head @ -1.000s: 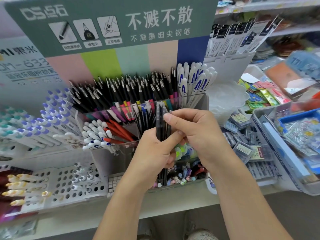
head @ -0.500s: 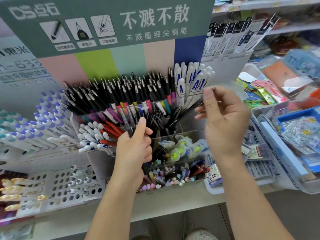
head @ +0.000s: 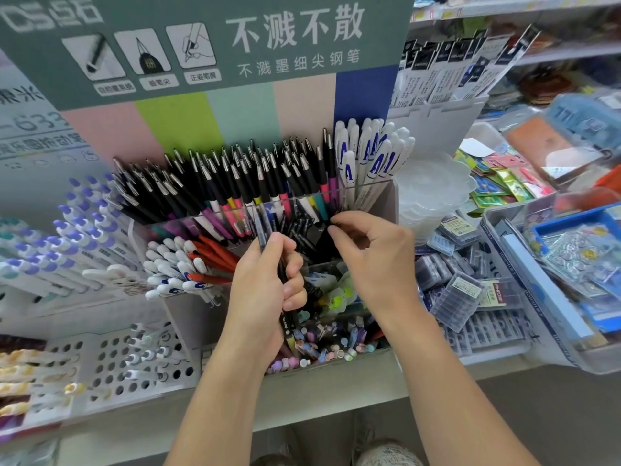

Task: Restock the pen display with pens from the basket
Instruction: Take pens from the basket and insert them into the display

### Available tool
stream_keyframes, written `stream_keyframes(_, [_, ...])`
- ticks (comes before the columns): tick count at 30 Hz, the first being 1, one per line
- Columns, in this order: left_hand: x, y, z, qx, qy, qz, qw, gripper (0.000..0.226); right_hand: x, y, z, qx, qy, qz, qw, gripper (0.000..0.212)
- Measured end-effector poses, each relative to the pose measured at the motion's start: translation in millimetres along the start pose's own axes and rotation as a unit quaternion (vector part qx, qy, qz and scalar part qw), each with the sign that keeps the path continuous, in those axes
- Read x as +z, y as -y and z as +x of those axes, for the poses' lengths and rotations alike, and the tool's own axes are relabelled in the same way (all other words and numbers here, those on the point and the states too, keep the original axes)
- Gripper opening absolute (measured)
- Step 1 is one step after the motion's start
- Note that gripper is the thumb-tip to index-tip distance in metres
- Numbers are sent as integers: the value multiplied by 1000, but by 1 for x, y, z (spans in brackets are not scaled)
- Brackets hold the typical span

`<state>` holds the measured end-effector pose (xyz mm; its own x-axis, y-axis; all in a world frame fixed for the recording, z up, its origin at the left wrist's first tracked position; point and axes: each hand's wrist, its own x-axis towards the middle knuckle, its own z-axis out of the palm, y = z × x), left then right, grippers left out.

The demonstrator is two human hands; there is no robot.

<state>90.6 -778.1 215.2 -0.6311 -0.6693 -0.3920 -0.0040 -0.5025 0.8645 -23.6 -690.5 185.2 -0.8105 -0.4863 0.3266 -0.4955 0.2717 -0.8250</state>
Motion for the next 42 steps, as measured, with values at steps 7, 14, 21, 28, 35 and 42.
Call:
stream_keyframes(7, [4, -1, -3, 45, 40, 89, 994, 24, -1, 8, 4, 17, 45, -29, 998, 13])
stream_keyframes(14, [11, -5, -6, 10, 92, 99, 991, 37, -26, 29, -3, 120, 33, 128, 984, 17])
stream_keyframes(21, [19, -10, -10, -54, 188, 122, 973, 46, -36, 39, 0, 211, 119, 365, 899, 6])
stream_keyframes(28, [20, -7, -11, -28, 201, 158, 966, 44, -39, 36, -1, 245, 163, 426, 855, 8])
stream_keyframes(35, [8, -5, -5, 28, 69, 128, 989, 40, -48, 25, 11, 193, -27, 357, 913, 8])
stream_keyframes(42, [-11, -10, 6, 23, -21, 33, 999, 41, -37, 18, 12, 37, -104, 164, 980, 11])
